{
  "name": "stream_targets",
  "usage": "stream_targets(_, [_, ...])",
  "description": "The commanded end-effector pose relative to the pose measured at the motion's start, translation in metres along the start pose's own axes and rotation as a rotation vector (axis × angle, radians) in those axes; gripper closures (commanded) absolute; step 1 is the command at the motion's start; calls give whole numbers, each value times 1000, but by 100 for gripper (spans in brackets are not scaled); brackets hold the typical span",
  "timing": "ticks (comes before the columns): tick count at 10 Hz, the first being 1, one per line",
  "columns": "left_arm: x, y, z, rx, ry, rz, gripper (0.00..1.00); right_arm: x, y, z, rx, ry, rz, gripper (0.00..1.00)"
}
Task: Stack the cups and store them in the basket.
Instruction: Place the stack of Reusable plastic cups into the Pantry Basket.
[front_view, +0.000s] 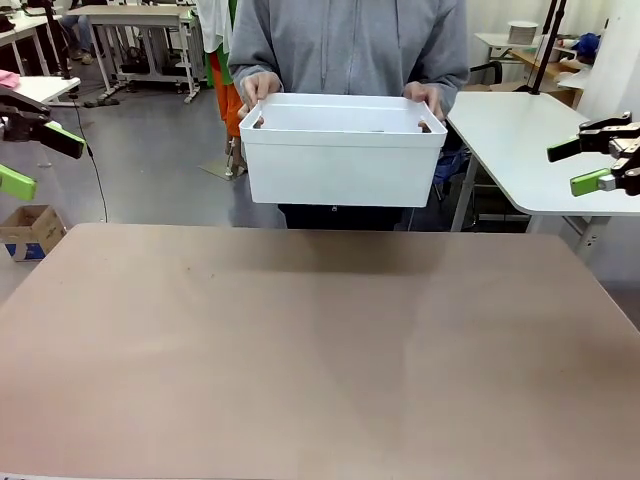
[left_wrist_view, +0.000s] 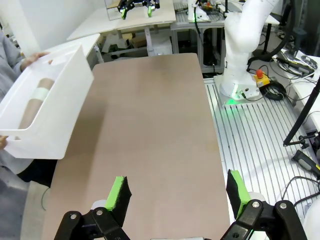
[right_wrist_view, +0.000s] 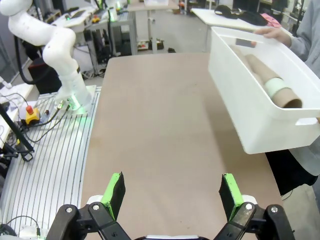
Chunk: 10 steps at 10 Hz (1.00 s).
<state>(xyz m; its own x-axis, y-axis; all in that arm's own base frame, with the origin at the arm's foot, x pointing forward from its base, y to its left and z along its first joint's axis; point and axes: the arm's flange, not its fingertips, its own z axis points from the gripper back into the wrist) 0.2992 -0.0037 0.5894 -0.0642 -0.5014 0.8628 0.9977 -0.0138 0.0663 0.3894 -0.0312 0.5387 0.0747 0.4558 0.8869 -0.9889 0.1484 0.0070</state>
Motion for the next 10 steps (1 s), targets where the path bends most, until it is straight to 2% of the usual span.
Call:
stream_targets(1, [4,-1,1,-2,-13,-3,0,3,0,0,-4,-26,-1,0])
stream_targets(10, [4,-1,1,-2,-13,-3,0,3,0,0,-4,-26,-1,0])
